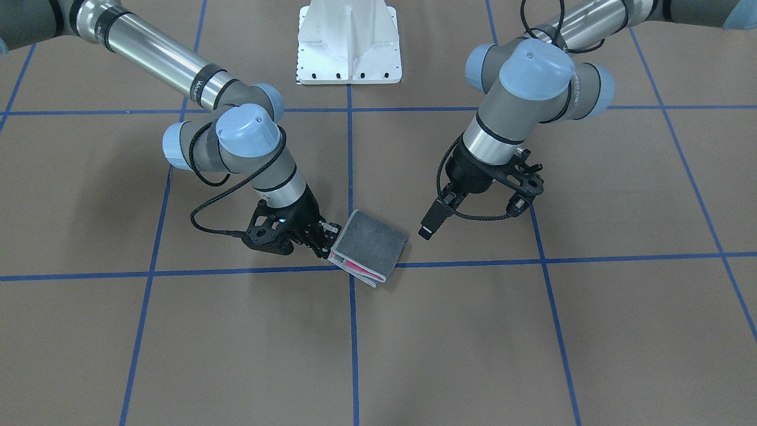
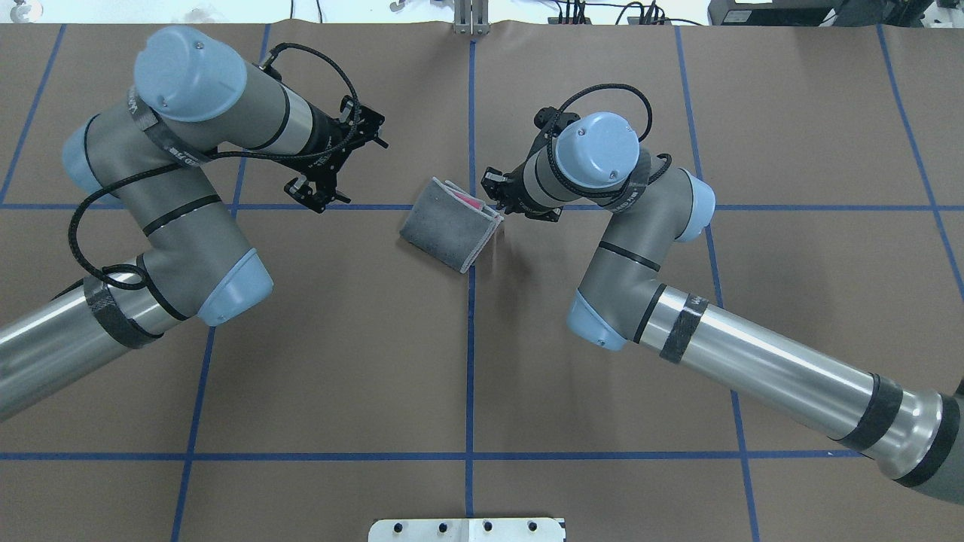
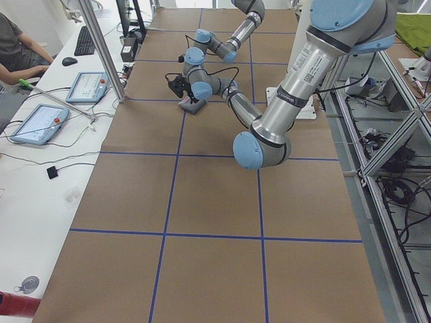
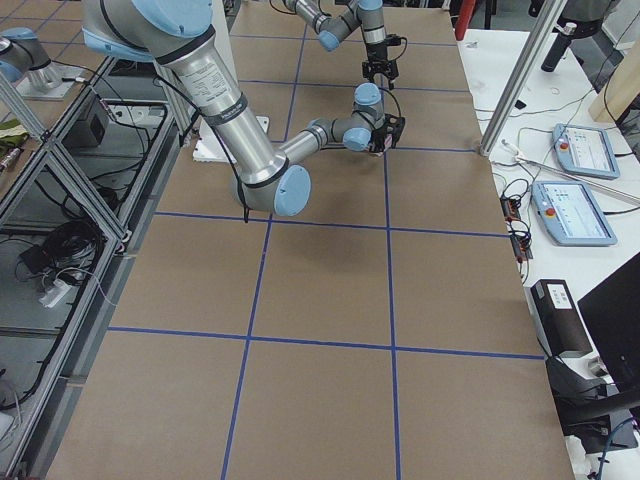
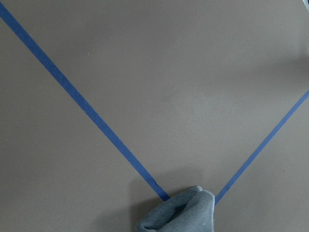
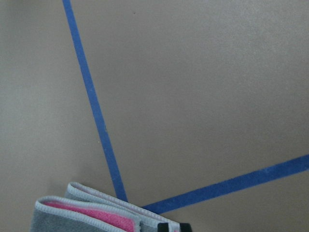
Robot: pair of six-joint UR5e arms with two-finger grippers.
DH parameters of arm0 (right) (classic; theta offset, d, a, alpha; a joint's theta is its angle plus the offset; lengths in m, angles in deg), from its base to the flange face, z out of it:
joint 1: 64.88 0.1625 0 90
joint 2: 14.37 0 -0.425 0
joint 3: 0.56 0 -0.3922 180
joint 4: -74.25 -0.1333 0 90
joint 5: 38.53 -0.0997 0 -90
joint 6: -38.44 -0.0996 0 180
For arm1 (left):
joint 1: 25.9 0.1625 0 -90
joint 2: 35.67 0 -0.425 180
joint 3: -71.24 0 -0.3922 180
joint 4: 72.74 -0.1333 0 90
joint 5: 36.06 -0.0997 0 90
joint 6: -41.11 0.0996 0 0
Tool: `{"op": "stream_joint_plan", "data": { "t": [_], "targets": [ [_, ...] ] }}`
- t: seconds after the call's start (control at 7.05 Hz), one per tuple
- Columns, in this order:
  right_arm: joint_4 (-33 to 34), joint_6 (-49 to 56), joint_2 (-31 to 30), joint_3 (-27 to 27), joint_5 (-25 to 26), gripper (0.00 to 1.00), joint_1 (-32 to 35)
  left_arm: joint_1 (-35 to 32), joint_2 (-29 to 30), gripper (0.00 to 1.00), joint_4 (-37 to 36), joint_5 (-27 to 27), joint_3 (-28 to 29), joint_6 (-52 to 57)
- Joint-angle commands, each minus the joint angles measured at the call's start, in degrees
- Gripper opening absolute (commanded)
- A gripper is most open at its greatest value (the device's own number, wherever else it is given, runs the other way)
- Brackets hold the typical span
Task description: Fold towel twice with both arms
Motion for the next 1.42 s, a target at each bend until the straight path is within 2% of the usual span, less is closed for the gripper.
{"op": "stream_joint_plan", "data": {
  "t": [0.0,0.14,0.28,0.43,0.57,0.85,0.99,1.14,1.28],
  "targets": [
    [0.02,-0.36,0.89,-0.74,-0.05,1.00,-0.07,-0.06,0.16,1.00,0.00,0.09,-0.09,0.00],
    [0.02,-0.19,0.89,-0.14,-1.01,1.00,0.71,-0.49,-0.01,1.00,0.00,0.26,-1.05,0.09],
    [0.71,-0.01,-0.85,2.92,-8.41,1.00,4.29,-2.06,-2.02,1.00,-1.30,1.13,-4.36,0.78],
    [2.81,0.77,-6.61,9.12,-11.71,1.00,7.98,-3.91,-3.60,1.00,-4.28,2.36,-7.01,5.66],
    [4.57,6.35,-11.54,13.45,-12.52,1.00,10.80,-4.27,-8.93,1.00,-6.92,2.46,-12.26,14.07],
    [7.31,24.94,-22.34,18.22,-18.21,1.00,19.48,-7.95,-28.39,1.00,-7.38,2.64,-23.77,41.42],
    [7.49,38.09,-28.14,18.15,-21.98,1.00,25.45,-12.32,-36.32,1.00,-7.21,2.72,-25.56,58.54],
    [7.75,49.19,-32.99,17.63,-22.98,1.00,30.20,-17.24,-41.80,1.00,-6.95,4.29,-25.58,73.94],
    [7.75,57.91,-36.78,17.02,-24.73,1.00,34.43,-25.46,-46.29,1.00,-7.38,8.83,-24.80,92.10]
  ]
}}
